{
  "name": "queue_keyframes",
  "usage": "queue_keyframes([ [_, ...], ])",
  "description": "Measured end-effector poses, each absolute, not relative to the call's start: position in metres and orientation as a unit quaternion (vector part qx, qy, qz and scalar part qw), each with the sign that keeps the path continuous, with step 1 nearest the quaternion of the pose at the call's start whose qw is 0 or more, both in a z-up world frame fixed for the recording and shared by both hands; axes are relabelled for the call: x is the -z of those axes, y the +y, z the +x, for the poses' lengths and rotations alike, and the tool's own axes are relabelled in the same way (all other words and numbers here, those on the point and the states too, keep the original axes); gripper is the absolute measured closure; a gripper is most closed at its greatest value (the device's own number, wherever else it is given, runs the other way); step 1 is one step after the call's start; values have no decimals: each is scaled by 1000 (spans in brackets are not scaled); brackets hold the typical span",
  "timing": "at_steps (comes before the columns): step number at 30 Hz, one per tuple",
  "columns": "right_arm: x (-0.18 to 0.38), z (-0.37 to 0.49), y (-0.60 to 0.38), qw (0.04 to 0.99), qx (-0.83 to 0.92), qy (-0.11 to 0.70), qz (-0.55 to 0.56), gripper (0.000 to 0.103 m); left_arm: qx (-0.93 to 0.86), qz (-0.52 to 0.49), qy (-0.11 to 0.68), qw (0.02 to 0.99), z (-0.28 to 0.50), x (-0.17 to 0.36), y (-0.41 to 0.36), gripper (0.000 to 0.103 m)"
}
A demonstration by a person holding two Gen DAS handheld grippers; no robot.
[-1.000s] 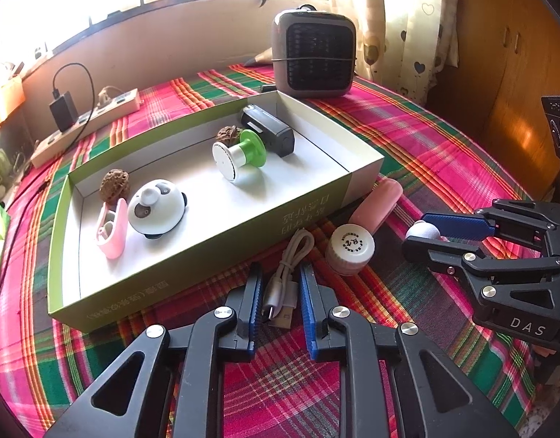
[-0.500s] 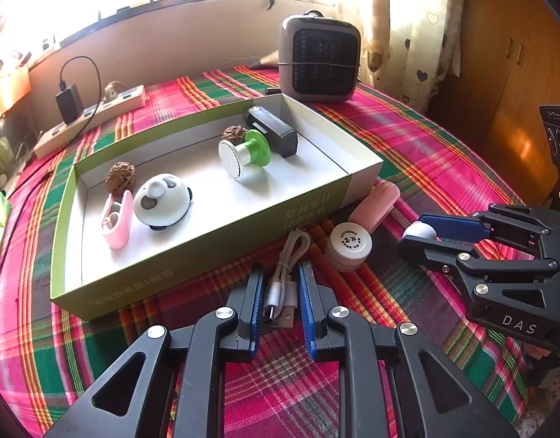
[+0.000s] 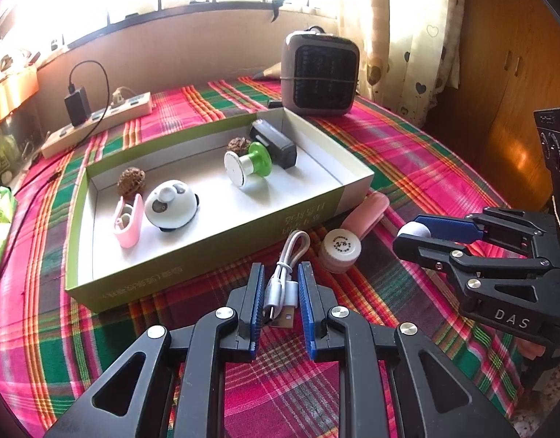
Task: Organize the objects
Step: 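Close the left tool on the white USB cable while the right tool grips the knob, then carry the USB cable with the left tool while the right tool carries the knob over the box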
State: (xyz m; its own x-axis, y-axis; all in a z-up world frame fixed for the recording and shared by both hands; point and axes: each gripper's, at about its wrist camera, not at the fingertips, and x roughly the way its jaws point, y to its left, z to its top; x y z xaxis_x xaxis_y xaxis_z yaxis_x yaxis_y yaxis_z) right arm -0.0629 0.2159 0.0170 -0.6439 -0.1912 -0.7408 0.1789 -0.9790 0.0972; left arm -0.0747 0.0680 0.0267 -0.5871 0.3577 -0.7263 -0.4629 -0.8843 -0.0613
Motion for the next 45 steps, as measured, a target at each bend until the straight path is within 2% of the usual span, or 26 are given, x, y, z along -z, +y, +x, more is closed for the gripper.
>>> queue_keyframes([
  [28, -53, -85, 192, 124, 921, 18, 369, 70, -913, -356, 40, 197, -83, -60, 34, 86],
  [45, -41, -134, 189, 123, 911, 30, 393, 70, -920, -363, 13, 146, -126, -57, -2, 86],
])
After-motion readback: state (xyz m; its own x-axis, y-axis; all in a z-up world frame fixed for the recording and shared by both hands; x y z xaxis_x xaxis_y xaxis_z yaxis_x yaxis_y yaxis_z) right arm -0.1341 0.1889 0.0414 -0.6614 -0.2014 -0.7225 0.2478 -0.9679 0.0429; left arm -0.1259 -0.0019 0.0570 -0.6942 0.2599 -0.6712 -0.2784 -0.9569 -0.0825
